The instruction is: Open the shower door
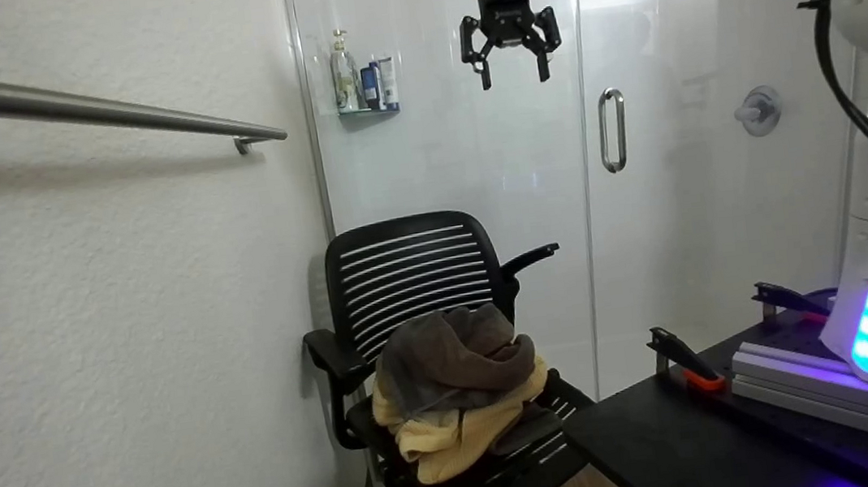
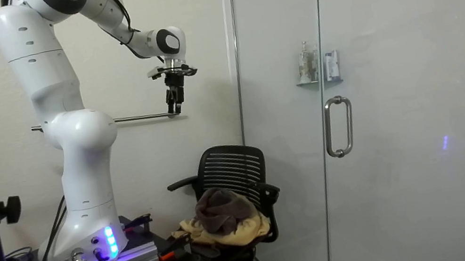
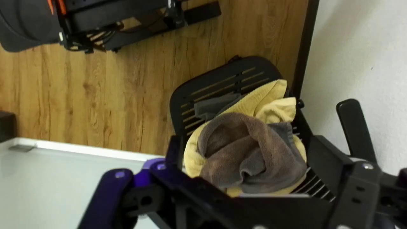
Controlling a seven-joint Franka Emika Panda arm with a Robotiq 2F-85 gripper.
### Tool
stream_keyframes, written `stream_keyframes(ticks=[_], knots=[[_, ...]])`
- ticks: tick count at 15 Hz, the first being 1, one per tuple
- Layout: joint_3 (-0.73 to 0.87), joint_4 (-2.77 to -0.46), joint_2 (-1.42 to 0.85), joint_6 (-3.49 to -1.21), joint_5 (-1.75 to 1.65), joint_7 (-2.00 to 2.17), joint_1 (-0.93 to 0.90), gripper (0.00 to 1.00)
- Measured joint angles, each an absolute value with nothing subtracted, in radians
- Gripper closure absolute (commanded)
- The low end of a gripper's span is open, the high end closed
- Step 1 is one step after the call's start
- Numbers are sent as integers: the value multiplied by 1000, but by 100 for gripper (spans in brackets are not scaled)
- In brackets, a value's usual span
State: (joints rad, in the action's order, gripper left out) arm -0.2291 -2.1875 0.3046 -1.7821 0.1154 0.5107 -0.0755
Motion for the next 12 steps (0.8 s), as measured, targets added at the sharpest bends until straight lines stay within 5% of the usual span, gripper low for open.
stream_keyframes(ticks=[12], knots=[[-122,-2249,118,-2565,-709,791,89,0]])
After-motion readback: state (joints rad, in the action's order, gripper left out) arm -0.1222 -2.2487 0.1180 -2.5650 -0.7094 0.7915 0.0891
